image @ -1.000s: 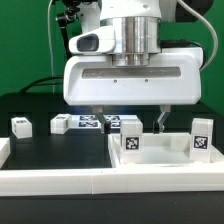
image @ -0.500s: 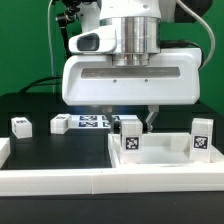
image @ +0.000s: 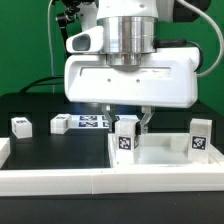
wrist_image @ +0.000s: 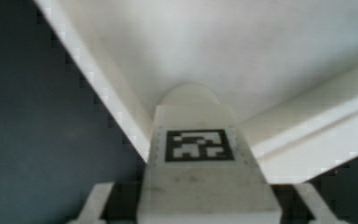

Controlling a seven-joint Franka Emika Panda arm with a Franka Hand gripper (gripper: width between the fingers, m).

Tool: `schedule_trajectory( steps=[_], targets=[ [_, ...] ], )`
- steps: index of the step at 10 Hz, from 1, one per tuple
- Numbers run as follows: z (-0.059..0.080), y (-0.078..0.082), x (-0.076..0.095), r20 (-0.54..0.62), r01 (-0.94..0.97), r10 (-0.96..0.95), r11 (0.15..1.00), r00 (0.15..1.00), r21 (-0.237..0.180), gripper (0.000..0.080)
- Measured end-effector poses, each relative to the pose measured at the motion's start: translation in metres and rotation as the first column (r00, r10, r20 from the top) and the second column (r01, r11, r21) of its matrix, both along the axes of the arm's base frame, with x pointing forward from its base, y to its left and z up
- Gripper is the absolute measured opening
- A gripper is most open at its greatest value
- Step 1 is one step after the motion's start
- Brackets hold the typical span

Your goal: Assemble square table

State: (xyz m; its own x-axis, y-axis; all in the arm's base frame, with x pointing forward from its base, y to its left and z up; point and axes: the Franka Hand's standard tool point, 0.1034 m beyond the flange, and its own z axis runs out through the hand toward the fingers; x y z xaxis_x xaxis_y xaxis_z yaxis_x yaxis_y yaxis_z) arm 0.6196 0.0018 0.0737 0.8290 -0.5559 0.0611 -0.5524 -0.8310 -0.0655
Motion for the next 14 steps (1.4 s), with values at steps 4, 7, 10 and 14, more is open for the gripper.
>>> schedule_trajectory(
  steps=[4, 7, 10, 14],
  targets=[
    [0.0, 0.0012, 0.0003, -0.022, 0.409, -0.408, 0.912, 0.913, 0.039, 0.029],
    [-0.0002, 0.0052, 0.0008, -0.065, 0.68, -0.677, 0.732, 0.733, 0.048, 0.029],
    [-0.0004, 0.0049, 0.001, -0.082, 0.821, -0.817, 0.568, 0.57, 0.055, 0.029],
    [-0.0007, 0.0064, 0.0009, -0.112, 0.912, -0.906, 0.404, 0.409, 0.065, 0.029]
  ],
)
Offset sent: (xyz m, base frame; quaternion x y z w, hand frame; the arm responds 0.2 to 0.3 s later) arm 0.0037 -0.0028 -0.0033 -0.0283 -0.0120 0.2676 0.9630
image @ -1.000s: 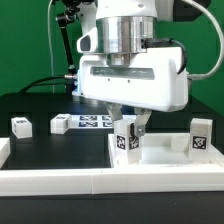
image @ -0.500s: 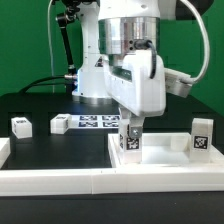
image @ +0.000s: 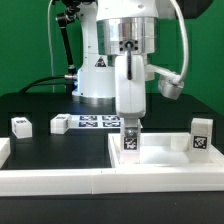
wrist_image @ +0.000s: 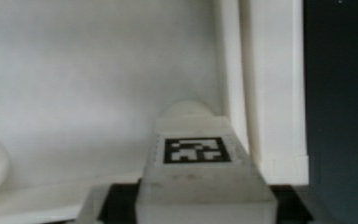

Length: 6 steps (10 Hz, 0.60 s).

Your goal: Assemble square table

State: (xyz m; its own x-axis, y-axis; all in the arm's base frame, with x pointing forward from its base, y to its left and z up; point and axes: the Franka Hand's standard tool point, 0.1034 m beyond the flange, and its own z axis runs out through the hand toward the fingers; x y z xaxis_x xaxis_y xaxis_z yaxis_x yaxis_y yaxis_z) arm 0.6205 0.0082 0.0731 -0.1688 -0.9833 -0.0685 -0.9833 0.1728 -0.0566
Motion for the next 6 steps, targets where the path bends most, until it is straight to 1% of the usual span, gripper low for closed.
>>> schedule_trajectory(
  steps=[2, 3, 4, 5, 6],
  targets=[
    [0.0, 0.0003, 0.0001, 0.003, -0.033, 0.033, 0.999, 0.999, -0.002, 0.029],
    [-0.0001, 0.0005, 0.0, 0.004, -0.055, 0.055, 0.998, 0.998, -0.004, 0.0366],
    [0.0001, 0.0003, 0.0, 0.006, -0.109, 0.109, 0.994, 0.994, -0.008, 0.0366],
    [0.001, 0.0, 0.0002, 0.012, -0.218, 0.218, 0.976, 0.976, -0.015, 0.0501],
    [0.0018, 0.002, 0.0008, 0.017, -0.291, 0.291, 0.957, 0.957, -0.022, 0.0617]
  ],
)
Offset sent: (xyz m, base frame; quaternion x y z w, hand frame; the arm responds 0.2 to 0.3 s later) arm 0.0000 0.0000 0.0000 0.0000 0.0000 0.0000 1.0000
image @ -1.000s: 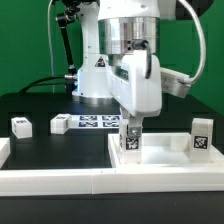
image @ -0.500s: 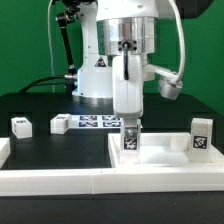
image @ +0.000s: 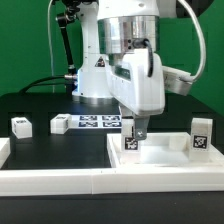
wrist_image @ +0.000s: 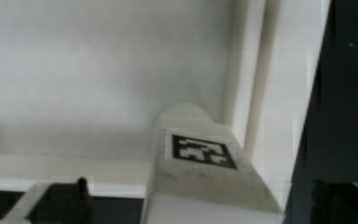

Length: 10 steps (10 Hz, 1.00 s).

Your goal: Assemble square table

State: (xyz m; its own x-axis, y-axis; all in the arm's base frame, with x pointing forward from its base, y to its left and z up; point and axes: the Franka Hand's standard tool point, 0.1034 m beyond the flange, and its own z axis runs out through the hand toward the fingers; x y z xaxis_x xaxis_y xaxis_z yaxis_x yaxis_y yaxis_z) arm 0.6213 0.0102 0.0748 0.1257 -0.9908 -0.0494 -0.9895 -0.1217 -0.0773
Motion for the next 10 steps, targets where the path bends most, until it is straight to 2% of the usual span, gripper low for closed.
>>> schedule_trajectory(
  steps=[3, 5, 7, 10],
  targets=[
    [-0.0013, -0.0008, -0.0006, 0.008, -0.223, 0.223, 0.975, 0.975, -0.019, 0.0648],
    [-0.0008, 0.0015, -0.0009, 0.01, -0.478, 0.479, 0.877, 0.878, -0.047, 0.0648],
    [-0.0009, 0.0014, -0.001, 0.011, -0.614, 0.616, 0.787, 0.788, -0.06, 0.0648],
    [-0.001, -0.0019, -0.001, 0.007, -0.811, 0.814, 0.579, 0.581, -0.084, 0.0648]
  ],
)
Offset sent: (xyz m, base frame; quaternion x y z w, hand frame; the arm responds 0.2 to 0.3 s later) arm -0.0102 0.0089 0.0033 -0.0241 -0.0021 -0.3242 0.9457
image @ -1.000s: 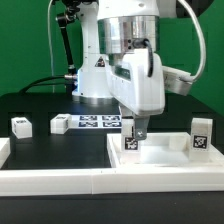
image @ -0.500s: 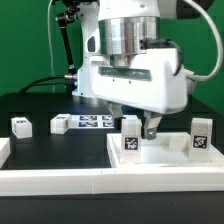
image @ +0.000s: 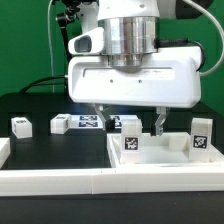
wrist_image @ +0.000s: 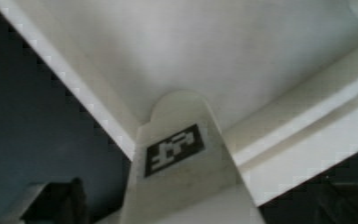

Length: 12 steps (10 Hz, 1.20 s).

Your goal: Assemble square table

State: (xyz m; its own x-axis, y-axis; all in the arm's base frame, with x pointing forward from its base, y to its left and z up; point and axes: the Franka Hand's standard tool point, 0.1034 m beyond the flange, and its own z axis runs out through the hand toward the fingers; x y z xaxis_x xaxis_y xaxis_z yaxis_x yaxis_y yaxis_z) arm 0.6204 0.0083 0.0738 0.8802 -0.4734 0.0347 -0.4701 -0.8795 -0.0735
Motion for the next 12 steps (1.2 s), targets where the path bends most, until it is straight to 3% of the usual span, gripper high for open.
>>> schedule_trajectory(
  steps=[5, 6, 9, 10, 11, 12],
  targets=[
    [-0.0006, -0.0037, -0.0004, -0.004, -0.385, 0.385, 0.921, 0.923, -0.055, 0.0648],
    [-0.0007, -0.0052, -0.0005, -0.013, -0.487, 0.487, 0.871, 0.873, -0.073, 0.0648],
    [-0.0004, -0.0083, -0.0001, -0.018, -0.525, 0.526, 0.847, 0.851, -0.081, 0.0637],
    [-0.0005, -0.0083, -0.0001, -0.018, -0.517, 0.517, 0.853, 0.856, -0.08, 0.0469],
    [-0.0006, -0.0084, -0.0002, -0.018, -0.502, 0.503, 0.861, 0.864, -0.079, 0.0469],
    [-0.0006, -0.0084, -0.0001, -0.017, -0.491, 0.491, 0.868, 0.871, -0.078, 0.0288]
  ],
)
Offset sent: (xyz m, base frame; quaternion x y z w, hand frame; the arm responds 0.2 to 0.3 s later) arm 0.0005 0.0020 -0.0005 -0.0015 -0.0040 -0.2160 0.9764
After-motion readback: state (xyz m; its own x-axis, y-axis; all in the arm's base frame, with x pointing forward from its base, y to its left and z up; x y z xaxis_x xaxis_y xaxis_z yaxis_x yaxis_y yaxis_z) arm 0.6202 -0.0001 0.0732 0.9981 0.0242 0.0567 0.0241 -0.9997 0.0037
